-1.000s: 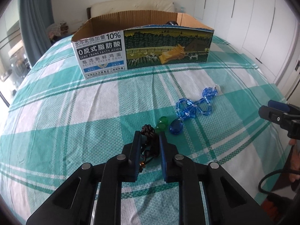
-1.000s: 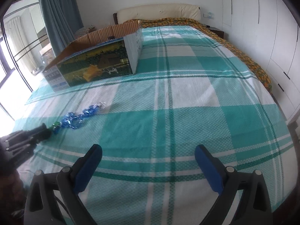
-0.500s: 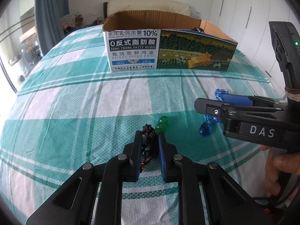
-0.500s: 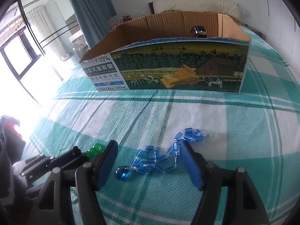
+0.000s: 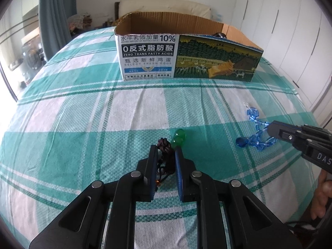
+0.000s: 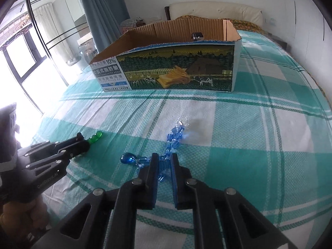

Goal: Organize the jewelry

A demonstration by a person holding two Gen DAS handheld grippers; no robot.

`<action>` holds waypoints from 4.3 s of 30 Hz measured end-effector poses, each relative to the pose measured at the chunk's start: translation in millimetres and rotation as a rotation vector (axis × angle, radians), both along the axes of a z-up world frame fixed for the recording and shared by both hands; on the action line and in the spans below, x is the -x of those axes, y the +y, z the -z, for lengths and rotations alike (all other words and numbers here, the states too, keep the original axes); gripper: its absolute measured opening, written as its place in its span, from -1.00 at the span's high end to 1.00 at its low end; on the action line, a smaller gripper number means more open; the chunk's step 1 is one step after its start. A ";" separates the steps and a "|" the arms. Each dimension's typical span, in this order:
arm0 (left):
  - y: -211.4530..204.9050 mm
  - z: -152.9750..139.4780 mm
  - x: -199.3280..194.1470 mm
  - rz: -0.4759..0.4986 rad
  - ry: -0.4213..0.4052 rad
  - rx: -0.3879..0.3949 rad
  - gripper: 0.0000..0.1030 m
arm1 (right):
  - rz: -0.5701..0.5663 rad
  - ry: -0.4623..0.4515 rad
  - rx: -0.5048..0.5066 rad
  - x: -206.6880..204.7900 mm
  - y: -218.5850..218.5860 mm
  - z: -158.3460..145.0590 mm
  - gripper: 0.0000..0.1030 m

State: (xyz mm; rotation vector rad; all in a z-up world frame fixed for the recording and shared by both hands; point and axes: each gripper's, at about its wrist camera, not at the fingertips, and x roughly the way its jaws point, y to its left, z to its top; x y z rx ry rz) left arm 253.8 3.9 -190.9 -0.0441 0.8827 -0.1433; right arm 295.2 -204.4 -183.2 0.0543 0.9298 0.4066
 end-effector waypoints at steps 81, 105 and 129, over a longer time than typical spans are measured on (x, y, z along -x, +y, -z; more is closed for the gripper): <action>-18.2 -180.2 -76.4 -0.181 -0.216 -0.145 -0.99 | 0.065 -0.203 0.150 -83.9 1.4 -161.5 -0.64; -6.6 -192.9 -56.8 -0.218 -0.202 -0.127 -0.99 | 0.022 -0.217 0.149 -56.0 24.4 -185.3 -0.64; -4.7 -190.7 -56.4 -0.226 -0.181 -0.125 -0.99 | 0.022 -0.225 0.153 -52.3 26.4 -190.0 -0.64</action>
